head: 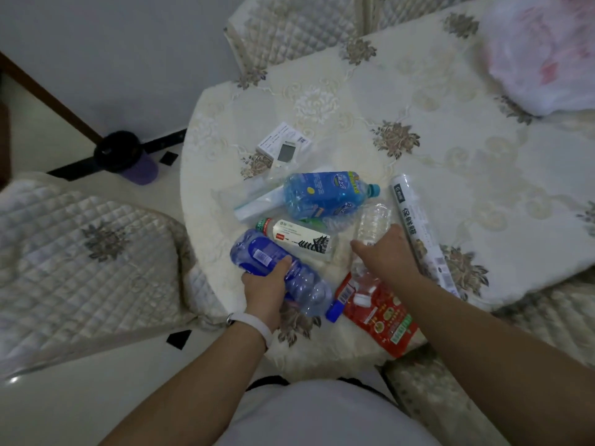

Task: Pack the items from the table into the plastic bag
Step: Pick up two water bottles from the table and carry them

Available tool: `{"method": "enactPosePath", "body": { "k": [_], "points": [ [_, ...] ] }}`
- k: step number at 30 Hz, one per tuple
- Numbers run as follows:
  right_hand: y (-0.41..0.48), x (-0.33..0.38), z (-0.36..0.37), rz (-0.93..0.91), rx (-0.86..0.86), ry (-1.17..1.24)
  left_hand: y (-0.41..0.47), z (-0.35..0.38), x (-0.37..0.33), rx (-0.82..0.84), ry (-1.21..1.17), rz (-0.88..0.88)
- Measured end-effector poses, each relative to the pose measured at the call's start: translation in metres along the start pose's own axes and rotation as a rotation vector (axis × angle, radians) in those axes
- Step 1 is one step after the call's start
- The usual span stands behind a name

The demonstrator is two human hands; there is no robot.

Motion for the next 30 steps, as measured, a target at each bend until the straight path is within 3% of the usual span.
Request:
{"method": "enactPosePath", "body": {
  "k": [6,15,23,30],
  "points": [
    [0.008,-0.004,-0.006,0.010,0.048,0.150,-0.007,-0.009,0.001,0.019,0.093,0.023],
    [-0.033,-0.018,-0.017,-0.067,0.096,0.216,-0.018,-0.028,-0.023,0.206,0.255,0.250],
    [-0.098,-0.018,-0.013,-0.107,-0.012,0.310,-0.020,-0.038,-0.050,0.410,0.156,0.286],
    [-0.182,-0.037,-0.004,-0.062,-0.194,0.375,-0.017,-0.052,-0.074,0.701,0.263,0.421]
  ]
}}
Point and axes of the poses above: each hand's wrist, its own y-axis towards the middle knuckle, its own z-axis out of the palm, x = y × z, the point moved 3 cm from there along y, towards the middle knuckle, and after that the axes turned 7 degrees about z, right-handed, at the moved point
